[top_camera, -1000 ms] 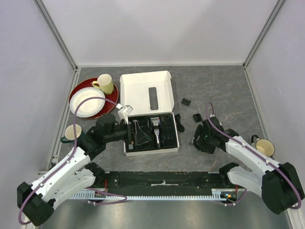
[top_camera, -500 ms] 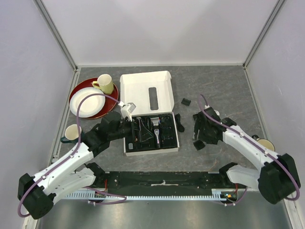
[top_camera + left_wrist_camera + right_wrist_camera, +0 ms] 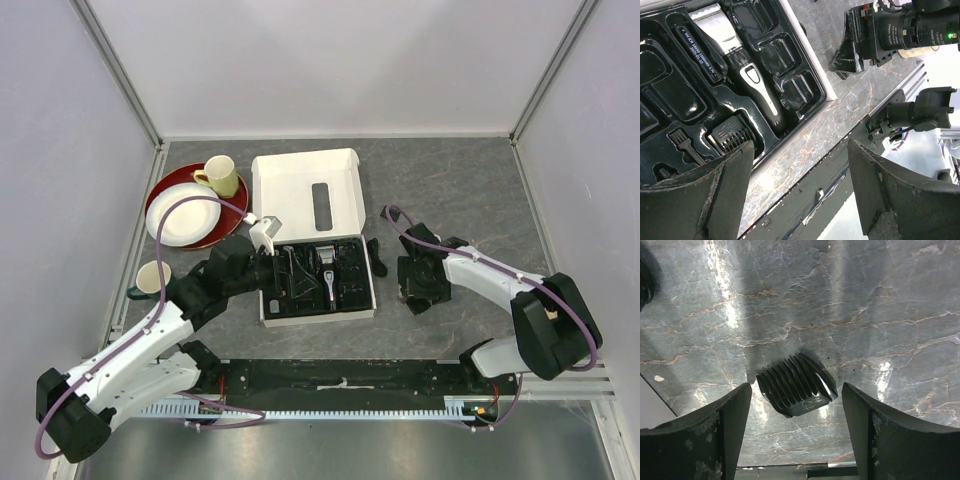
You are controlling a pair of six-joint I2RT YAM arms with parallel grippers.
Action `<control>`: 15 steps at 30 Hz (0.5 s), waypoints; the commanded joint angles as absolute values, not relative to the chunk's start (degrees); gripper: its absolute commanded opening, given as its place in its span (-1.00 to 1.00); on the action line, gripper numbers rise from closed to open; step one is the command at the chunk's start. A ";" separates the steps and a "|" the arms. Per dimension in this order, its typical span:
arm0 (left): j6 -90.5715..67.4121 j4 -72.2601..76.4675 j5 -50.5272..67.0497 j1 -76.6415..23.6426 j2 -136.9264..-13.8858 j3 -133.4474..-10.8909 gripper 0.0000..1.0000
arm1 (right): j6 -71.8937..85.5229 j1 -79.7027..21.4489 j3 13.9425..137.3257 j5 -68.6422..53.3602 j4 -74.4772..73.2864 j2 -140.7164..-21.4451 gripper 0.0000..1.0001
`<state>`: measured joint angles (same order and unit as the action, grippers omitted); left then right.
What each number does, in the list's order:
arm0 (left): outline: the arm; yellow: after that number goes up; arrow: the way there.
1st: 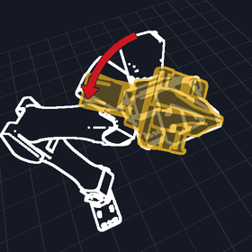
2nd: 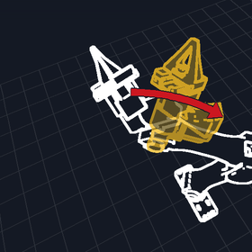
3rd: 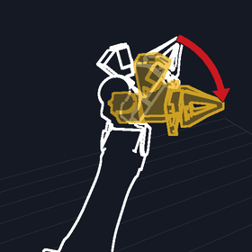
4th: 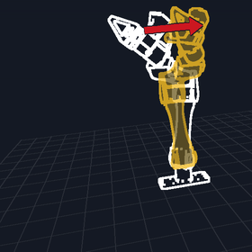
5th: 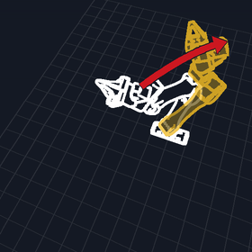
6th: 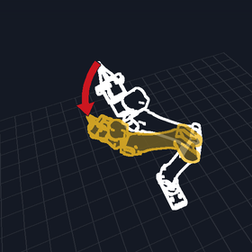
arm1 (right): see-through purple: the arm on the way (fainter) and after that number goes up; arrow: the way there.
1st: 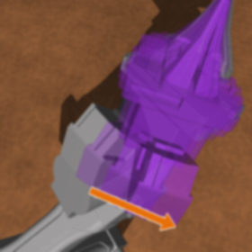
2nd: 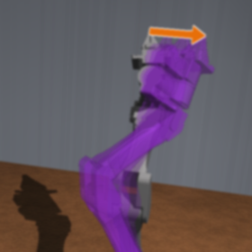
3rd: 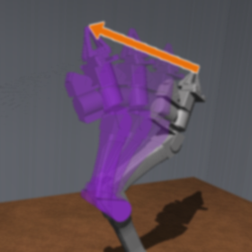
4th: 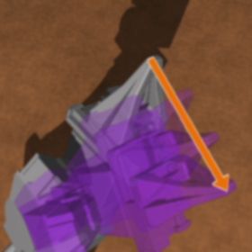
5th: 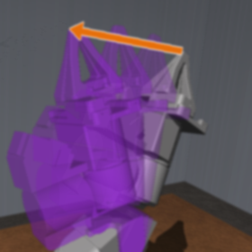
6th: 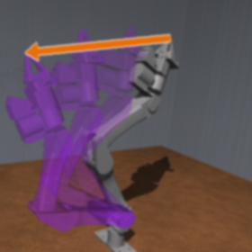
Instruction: Sort the hair-cutting tools
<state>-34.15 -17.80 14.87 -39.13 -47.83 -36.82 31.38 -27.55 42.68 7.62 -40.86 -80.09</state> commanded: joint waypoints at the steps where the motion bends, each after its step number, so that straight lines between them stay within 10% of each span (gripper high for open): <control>1: -30.67 -18.54 12.48 -39.46 -46.67 -38.67 0.64 | 30.85 -28.56 42.28 7.03 -38.85 -81.91 0.59; 15: -29.53 -20.21 10.46 -39.46 -44.03 -37.79 0.65 | 40.77 -32.25 40.60 10.81 -37.35 -79.55 -0.10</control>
<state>-31.70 -20.73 11.66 -39.13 -44.82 -36.82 35.31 -31.38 42.00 9.10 -38.87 -81.30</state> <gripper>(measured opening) 0.823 0.594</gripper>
